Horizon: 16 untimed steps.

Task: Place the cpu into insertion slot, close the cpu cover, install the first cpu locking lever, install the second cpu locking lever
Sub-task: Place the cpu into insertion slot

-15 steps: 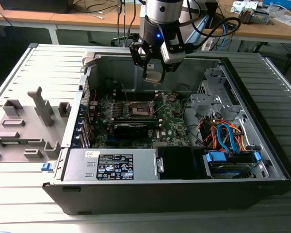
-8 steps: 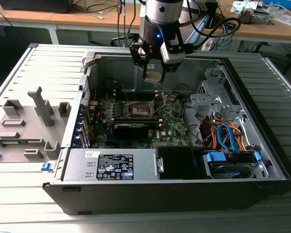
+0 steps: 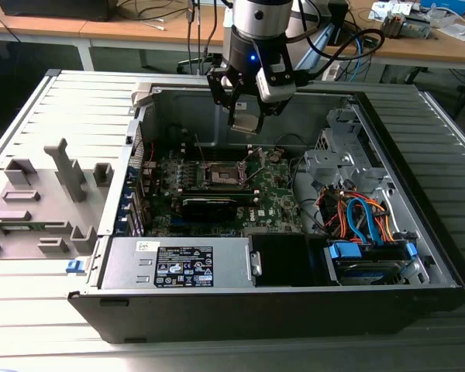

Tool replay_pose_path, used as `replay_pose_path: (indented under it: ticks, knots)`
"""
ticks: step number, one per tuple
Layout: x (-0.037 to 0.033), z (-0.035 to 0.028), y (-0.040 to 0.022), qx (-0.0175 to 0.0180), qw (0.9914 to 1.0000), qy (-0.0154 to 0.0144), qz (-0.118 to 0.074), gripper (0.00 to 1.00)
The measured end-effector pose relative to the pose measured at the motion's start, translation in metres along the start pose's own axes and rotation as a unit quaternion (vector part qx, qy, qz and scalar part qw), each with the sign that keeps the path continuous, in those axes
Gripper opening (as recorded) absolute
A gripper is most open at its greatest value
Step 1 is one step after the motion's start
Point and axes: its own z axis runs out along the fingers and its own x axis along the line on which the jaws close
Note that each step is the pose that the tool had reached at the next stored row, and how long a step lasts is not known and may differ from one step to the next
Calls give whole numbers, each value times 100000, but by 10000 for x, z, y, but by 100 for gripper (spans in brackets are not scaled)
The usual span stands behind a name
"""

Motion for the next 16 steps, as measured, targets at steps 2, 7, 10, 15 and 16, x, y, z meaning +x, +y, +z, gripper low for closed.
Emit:
replay_pose_path:
  ticks: [2,7,10,15,16]
  knots:
    - [0,1,0,1,100000,-6,46,54]
    - [0,5,0,1,100000,-23,241,54]
    - [0,7,0,-1,99999,-31,330,54]
    - [0,9,-1,9,99999,-45,463,54]
    - [0,9,-1,11,99999,-47,488,54]
